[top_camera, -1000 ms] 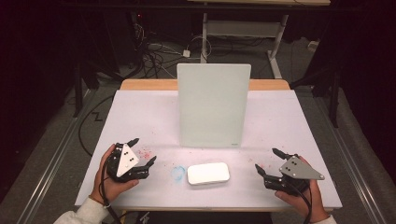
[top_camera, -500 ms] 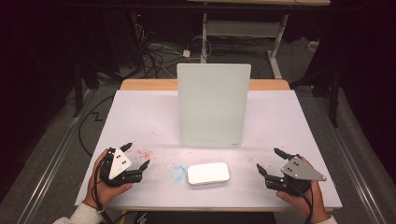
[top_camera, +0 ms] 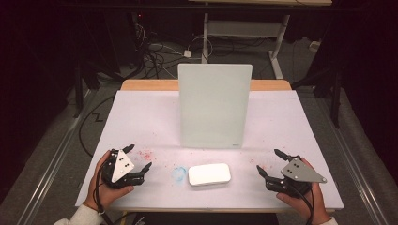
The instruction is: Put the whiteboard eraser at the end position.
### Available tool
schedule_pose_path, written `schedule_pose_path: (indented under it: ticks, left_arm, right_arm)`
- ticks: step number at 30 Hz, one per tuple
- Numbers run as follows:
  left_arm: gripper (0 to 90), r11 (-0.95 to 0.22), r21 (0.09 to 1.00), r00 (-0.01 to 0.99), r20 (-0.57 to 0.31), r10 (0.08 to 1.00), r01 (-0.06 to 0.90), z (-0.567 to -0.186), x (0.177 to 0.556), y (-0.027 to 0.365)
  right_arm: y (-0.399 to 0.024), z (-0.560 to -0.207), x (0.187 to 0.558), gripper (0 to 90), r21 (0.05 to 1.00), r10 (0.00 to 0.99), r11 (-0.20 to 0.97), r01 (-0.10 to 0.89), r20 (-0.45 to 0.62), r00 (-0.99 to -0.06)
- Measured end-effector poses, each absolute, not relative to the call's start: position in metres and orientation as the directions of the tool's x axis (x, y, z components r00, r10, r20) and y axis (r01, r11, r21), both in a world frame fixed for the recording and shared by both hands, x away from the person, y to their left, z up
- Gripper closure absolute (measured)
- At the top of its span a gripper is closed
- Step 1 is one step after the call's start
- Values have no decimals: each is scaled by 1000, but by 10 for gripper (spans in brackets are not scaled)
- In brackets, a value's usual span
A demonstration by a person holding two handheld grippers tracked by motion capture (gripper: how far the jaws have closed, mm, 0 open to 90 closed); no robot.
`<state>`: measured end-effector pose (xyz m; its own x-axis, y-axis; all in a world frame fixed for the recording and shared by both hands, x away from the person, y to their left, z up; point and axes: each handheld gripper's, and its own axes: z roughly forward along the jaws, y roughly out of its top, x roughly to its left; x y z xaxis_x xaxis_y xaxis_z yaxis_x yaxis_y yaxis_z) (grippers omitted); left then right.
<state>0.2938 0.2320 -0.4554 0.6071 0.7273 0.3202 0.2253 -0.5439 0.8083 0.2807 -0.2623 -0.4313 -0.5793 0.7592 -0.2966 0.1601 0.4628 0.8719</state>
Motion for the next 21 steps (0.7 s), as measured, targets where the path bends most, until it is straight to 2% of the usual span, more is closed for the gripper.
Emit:
schedule_pose_path:
  ticks: [21]
  left_arm:
    - [181, -541, 809, 607, 316, 729, 228, -455, 295, 231]
  right_arm:
    - [-261, -432, 278, 241, 870, 755, 466, 163, -295, -586]
